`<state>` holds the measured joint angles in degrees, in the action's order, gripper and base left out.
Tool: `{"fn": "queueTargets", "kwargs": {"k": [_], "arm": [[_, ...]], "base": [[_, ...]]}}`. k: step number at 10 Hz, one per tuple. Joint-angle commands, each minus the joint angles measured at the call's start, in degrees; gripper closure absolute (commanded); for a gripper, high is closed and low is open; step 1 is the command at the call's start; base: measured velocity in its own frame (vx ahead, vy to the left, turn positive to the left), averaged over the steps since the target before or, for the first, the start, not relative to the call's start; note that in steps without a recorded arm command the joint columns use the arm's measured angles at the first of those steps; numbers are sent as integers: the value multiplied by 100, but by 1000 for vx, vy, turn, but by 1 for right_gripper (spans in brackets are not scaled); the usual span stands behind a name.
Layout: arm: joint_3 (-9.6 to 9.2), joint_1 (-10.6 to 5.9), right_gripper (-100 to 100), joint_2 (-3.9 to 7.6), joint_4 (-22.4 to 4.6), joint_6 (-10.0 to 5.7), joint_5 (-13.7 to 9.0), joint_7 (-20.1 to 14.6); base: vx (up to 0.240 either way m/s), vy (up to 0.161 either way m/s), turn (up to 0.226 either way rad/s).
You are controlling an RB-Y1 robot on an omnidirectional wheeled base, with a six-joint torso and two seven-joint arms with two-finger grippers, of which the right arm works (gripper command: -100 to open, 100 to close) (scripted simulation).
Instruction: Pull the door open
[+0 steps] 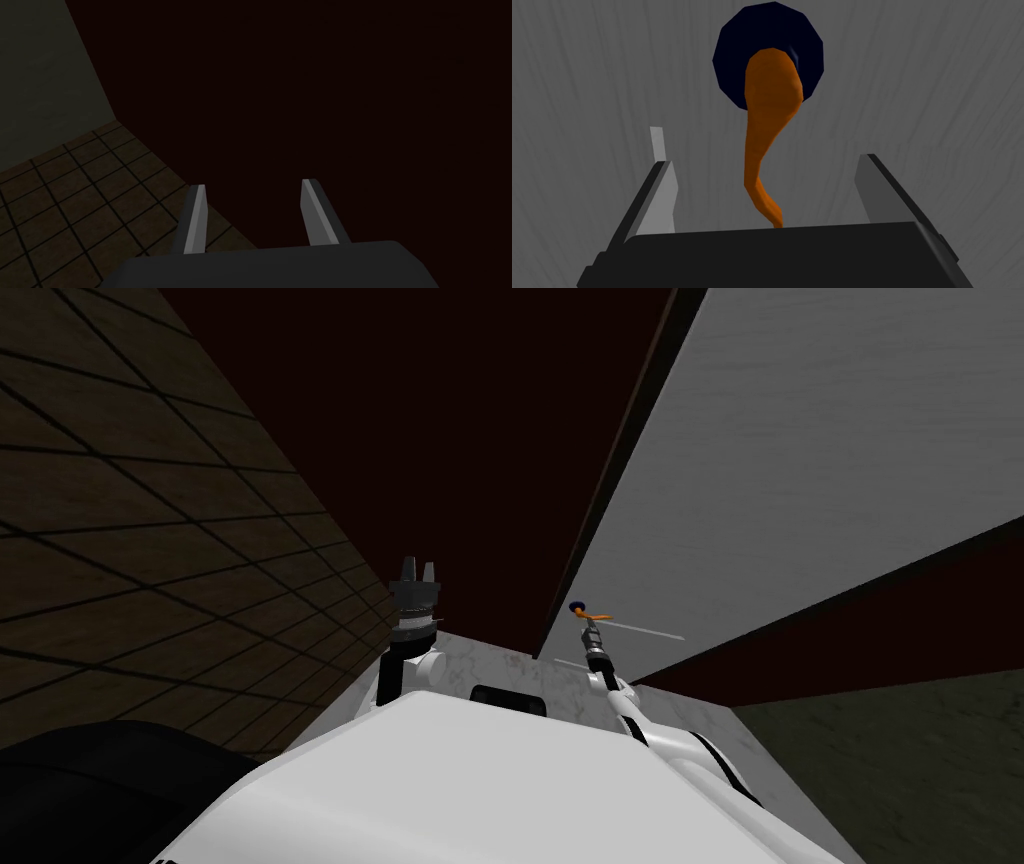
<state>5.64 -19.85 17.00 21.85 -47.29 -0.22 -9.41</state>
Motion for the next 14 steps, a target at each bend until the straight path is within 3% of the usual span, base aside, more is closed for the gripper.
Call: {"fn": "queueTargets", "kwargs": {"k": [1,2,3,5,6,7,10,11,14], "arm": [[-5,145,-100,0,286,141,3,-13],[50,263,-100,199,232,35,-40,-164],[68,301,-100,261,215,2,-54,-212],[68,301,-100,261,225,2,-54,-212],[85,336,-100,321,198,-30,-67,-257],[125,423,-100,467,158,-108,-98,-367],[124,464,-100,457,258,-41,-97,-366],[124,464,100,457,258,-41,-97,-366],[124,464,100,457,258,-41,-97,-366]], "base": [[-4,-17,-10],[81,26,132],[162,35,192],[67,12,30],[29,19,53],[135,34,182],[84,6,18],[0,0,0],[-7,-4,2]]}}
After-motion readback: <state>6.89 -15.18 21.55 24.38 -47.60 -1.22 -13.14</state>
